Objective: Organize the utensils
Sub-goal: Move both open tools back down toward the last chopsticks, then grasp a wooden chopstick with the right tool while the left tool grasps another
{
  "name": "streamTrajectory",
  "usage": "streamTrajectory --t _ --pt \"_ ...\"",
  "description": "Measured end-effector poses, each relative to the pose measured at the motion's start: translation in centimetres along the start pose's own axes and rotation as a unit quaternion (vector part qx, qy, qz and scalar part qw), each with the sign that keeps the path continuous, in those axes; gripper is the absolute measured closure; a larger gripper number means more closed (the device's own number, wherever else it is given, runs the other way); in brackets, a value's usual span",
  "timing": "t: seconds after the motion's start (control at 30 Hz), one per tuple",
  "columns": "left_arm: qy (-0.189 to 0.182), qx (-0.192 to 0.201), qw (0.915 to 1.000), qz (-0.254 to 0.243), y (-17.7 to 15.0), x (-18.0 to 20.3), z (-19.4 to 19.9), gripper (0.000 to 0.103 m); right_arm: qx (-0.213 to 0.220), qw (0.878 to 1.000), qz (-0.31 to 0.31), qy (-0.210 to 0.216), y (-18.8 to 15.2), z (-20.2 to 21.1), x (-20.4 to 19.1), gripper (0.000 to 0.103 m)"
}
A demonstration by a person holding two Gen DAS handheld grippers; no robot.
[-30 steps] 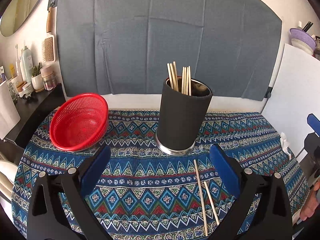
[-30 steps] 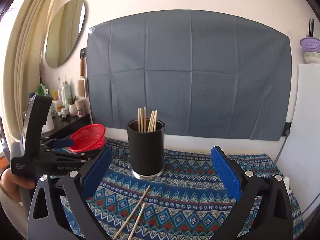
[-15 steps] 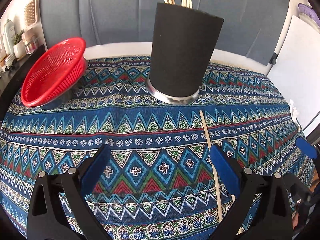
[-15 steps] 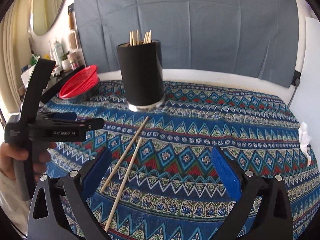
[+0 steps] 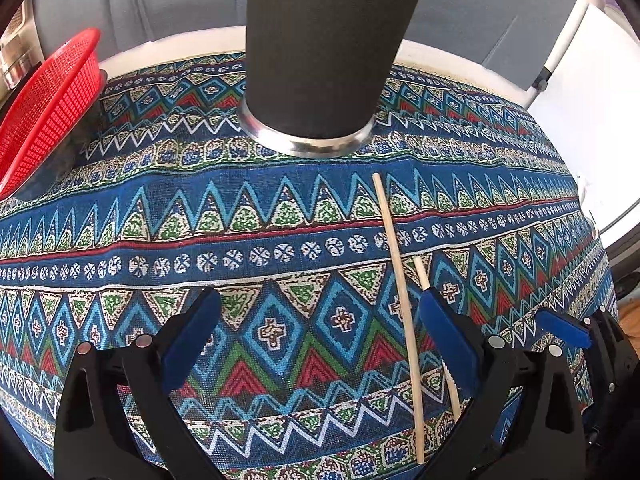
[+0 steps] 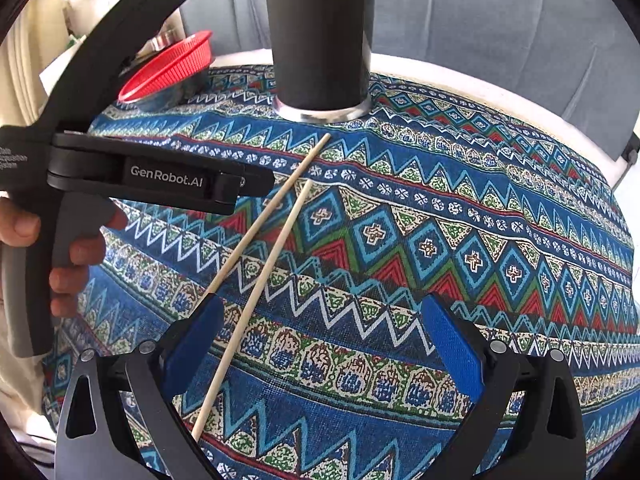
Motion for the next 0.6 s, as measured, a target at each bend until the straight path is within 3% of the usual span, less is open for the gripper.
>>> streamTrajectory --t 0.13,0.3,0.4,0.6 --pt "0.017 -0.002 0.9995 -0.027 0.0 0.6 -0.3 0.006 -0.009 1.000 0.015 -0.012 -0.5 -0.8 -0.1 0.008" --pt "0.060 0.007 0.9956 -0.072 0.2 0.9 -1.1 0.005 -0.006 1.000 0.001 0.006 -0.5 -0.9 0.4 0.008" --pt "0.058 0.018 0.9953 -0.075 0.2 0.9 -1.1 0.005 0.008 1.000 0.003 0.011 -0.6 -0.8 0.5 0.007" --pt "0.034 0.044 0.9918 -0.115 -0.3 0.8 -0.7 0.005 -0.005 1.000 -0.005 0.005 -0.7 -0.9 0.6 0.007"
Point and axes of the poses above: each gripper's, at about its wrist camera, not at the fingertips, and z roughly against the way its jaws point, x to its right, y to its top, the point moved 9 cm from there along -z, roughly the way its jaws point, and after that the axes turned 6 degrees about -z, right-handed, at the moved point
